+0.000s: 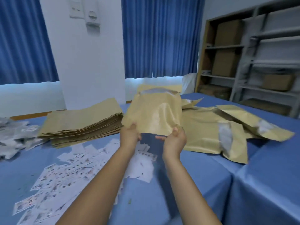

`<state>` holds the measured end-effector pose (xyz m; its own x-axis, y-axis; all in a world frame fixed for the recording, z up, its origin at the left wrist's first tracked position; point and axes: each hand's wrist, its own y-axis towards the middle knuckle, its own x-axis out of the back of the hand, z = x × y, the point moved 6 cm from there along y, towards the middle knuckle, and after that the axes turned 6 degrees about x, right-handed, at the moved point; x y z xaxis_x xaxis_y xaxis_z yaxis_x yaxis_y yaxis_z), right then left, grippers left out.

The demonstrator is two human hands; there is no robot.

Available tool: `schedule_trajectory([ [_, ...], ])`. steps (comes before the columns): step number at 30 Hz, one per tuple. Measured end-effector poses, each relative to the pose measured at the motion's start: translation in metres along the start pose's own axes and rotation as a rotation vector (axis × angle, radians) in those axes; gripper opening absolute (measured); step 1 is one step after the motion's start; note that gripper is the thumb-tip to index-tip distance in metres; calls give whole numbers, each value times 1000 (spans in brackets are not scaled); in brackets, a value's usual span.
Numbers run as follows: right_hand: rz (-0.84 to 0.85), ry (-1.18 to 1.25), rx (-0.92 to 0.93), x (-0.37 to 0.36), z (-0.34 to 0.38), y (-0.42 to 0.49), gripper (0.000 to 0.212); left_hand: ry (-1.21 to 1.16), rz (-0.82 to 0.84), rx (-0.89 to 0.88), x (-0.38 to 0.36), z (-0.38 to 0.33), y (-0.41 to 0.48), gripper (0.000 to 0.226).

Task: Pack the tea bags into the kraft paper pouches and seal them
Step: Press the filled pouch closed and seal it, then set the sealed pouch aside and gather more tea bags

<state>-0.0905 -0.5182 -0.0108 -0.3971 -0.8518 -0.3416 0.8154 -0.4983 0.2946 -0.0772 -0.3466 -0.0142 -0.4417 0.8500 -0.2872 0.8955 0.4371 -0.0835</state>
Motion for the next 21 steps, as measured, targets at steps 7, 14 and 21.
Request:
schedule_trajectory([
  [7,20,439,-320,24,-13,109,37,251,459,140,-130,5,-22,37],
  [14,142,344,-485,-35,-72,56,28,1382,48,-470,-86,18,11,25],
  [21,462,159,-658,-152,-119,-36,23,1961,-284,-721,31,-12,72,25],
])
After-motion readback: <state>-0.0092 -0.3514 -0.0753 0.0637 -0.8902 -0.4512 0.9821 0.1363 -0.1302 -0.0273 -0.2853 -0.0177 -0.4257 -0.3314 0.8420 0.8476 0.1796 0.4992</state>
